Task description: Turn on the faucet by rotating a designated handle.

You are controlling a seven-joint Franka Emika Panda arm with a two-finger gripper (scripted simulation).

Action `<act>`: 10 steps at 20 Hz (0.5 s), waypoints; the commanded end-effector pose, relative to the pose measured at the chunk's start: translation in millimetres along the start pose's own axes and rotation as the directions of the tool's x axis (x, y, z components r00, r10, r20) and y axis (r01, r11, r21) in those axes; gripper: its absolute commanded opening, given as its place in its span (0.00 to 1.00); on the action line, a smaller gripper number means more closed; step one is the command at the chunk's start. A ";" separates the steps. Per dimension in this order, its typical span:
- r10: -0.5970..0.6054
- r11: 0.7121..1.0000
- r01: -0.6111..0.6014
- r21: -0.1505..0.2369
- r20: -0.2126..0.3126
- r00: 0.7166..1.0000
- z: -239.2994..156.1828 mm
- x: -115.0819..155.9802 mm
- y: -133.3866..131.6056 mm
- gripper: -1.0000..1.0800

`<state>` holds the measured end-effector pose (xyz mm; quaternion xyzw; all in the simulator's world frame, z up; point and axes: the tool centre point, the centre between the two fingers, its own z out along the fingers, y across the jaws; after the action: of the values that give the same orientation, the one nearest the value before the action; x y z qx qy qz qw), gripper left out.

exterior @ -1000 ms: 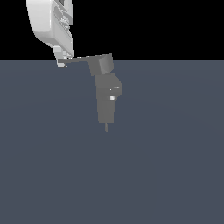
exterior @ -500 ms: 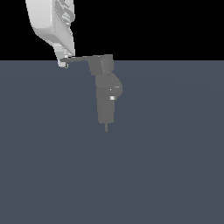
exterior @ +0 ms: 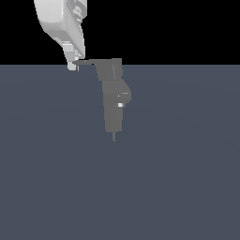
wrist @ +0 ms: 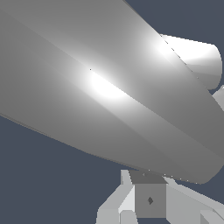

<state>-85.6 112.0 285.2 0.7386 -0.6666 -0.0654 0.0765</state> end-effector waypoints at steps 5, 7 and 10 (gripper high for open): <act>0.008 1.000 -0.008 0.003 0.001 1.000 -3.0 19.2 17.9 0.00; 0.008 1.000 -0.008 0.003 0.002 1.000 -3.3 23.6 23.2 0.00; 0.007 1.000 -0.007 0.003 0.002 1.000 -3.7 30.1 31.1 0.00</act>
<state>-110.0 88.2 290.5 0.7393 -0.6655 -0.0669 0.0774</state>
